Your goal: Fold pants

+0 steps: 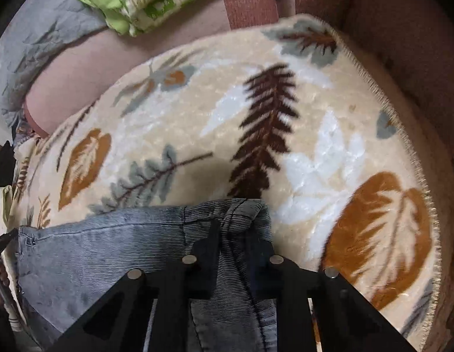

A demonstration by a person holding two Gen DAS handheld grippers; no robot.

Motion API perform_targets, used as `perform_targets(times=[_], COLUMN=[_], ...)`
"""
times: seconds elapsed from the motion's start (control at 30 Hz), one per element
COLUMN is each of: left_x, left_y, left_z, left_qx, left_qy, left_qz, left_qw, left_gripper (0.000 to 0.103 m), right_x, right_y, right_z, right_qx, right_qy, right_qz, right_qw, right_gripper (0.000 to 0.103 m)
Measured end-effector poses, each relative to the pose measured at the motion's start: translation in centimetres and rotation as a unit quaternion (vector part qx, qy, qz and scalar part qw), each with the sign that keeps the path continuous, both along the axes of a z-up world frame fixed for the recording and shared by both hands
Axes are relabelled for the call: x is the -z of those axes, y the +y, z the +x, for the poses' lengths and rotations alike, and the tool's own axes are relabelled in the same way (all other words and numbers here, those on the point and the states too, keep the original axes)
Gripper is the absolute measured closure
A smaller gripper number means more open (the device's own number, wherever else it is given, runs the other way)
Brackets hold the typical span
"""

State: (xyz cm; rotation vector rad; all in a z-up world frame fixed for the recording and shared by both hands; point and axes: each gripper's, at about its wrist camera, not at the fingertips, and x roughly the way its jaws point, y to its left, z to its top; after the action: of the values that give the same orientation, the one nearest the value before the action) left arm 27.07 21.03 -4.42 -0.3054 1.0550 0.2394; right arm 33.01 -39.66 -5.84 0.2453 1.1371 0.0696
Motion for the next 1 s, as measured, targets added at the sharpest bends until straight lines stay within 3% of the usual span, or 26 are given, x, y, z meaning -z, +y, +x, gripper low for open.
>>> perform_targets(times=[0.33,0.67,0.87,0.93,1.0], left_x=[-7.1,-12.0,-15.9,-15.4,-13.2], left_y=[-0.2,0.3,1.7,2.1,2.3], left_z=[-4.7,-10.9,-21.4,-25.0,-27.6], left_qx=[0.011,0.016,-0.003,-0.008,0.005], left_qy=[-0.093,-0.157,-0.225,-0.215,-0.181], left_qz=[-0.012,-0.024,-0.021,-0.001,0.005], left_qw=[0.9956,0.9872,0.9741,0.9765,0.9834], left_gripper=[0.101,0.101,0.103,0.103,0.103], right_x=[-4.4,-8.6,-11.9,-10.8,-8.0], right_y=[-1.0,-2.2,-4.1,-4.8,-4.9], right_z=[-3.0,-7.2,-17.3,-21.8,-25.8], right_qx=[0.008,0.014,0.008,0.006,-0.005], right_qy=[-0.053,-0.113,-0.174,-0.173,-0.145], right_qz=[0.008,0.034,0.056,0.066,0.077], right_qw=[0.999,0.993,0.983,0.983,0.986], right_gripper=[0.086,0.086,0.086,0.086,0.086])
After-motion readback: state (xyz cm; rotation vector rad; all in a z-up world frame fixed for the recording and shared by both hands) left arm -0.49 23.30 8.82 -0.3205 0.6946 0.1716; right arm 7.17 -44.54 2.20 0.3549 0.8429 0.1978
